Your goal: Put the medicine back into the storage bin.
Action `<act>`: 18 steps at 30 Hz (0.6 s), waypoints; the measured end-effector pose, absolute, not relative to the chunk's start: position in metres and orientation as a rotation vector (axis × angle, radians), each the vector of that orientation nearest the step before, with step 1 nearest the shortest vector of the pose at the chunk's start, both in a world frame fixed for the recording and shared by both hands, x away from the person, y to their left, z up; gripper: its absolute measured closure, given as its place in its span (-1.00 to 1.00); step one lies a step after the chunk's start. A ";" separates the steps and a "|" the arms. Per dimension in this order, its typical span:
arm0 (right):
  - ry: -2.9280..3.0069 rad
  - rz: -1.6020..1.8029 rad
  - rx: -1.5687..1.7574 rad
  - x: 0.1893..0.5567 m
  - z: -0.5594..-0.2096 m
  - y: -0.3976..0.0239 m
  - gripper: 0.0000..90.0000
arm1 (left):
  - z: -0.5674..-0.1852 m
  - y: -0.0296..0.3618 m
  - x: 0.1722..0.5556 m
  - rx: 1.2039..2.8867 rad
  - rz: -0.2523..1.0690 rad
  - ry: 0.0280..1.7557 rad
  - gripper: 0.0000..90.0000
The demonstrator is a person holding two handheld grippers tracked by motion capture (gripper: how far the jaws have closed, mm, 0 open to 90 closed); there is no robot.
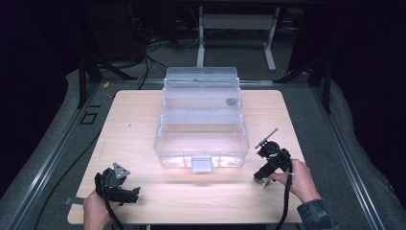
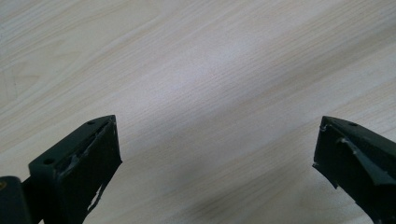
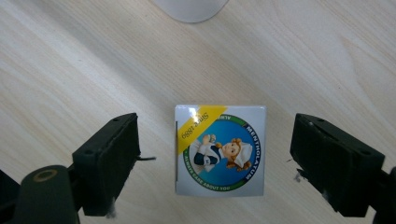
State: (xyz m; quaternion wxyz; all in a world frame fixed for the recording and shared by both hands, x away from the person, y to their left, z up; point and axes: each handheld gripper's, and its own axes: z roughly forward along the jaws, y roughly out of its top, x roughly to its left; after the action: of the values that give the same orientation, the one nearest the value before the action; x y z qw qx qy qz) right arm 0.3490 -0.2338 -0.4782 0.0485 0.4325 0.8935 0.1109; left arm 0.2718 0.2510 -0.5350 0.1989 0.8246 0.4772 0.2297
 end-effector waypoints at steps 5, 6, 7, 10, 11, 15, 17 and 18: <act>2.738 0.302 1.324 0.353 -0.482 -0.232 -0.31 | -0.535 0.251 0.272 2.309 0.643 1.334 -0.99; 2.743 0.309 1.329 0.353 -0.483 -0.231 -0.28 | -0.535 0.251 0.272 2.309 0.642 1.334 -0.99; 2.744 0.295 1.320 0.354 -0.483 -0.231 -0.27 | -0.535 0.251 0.272 2.310 0.643 1.335 -0.99; 2.752 0.301 1.333 0.355 -0.484 -0.230 -0.16 | -0.536 0.251 0.272 2.308 0.643 1.334 -0.98; 2.751 0.295 1.333 0.355 -0.484 -0.229 -0.14 | -0.536 0.251 0.272 2.307 0.644 1.335 -0.98; 2.749 0.283 1.328 0.356 -0.485 -0.230 -0.04 | -0.536 0.251 0.272 2.308 0.641 1.336 -0.98; 2.749 0.274 1.329 0.357 -0.485 -0.230 -0.02 | -0.536 0.251 0.272 2.308 0.640 1.337 -0.98; 2.751 0.274 1.327 0.357 -0.485 -0.230 -0.02 | -0.536 0.251 0.272 2.309 0.640 1.337 -0.98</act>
State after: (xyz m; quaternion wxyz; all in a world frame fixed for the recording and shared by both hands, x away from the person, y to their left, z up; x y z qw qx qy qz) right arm 0.3571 -0.2299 -0.4851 0.0375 0.4325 0.8964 0.0893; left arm 0.2723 0.2508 -0.5363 0.1974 0.8250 0.4776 0.2286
